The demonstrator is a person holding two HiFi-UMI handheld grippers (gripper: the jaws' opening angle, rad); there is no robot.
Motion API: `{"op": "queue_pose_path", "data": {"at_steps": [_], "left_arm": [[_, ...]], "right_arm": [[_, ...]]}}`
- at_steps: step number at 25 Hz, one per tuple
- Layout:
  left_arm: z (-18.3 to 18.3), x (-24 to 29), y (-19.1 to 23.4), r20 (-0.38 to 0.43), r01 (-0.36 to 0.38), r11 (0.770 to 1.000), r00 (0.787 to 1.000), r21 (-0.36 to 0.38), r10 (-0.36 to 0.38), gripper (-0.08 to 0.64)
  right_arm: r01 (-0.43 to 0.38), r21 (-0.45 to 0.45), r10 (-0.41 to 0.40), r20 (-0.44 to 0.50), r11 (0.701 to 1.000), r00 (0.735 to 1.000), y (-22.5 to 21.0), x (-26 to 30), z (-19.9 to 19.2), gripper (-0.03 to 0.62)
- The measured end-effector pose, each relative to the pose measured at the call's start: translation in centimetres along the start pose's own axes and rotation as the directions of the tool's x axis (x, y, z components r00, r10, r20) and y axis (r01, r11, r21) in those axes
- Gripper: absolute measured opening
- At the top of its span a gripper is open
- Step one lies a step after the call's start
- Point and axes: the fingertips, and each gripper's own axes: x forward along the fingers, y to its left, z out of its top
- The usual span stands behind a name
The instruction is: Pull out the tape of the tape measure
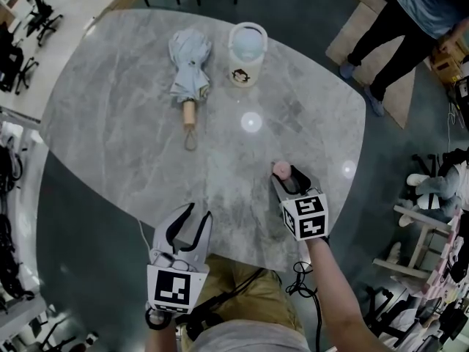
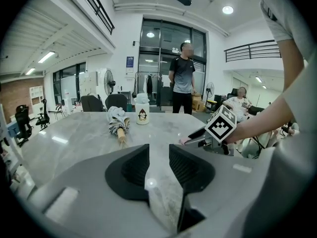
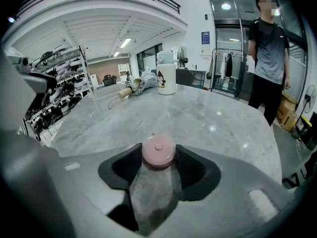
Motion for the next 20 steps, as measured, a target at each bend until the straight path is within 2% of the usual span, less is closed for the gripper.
{"op": "queue_pose_path", "data": {"at_steps": [7, 20], "left_arm": [[0.8, -0.4, 0.1, 0.010, 0.019, 1.000, 1.000, 0.019, -0.019, 0.124], [4.9, -0.1, -1.4, 0.079, 0.122, 0.986, 0.988, 0.117, -0.132, 0.124]], "right_arm": [[0.002, 0.009, -0.002, 0.039, 1.000, 0.999, 0.6, -1.8, 1.2, 0.213], [-0.009, -0.034, 0.015, 0.177, 0.999, 0.984, 3.4, -8.0, 6.1, 0.213]]}}
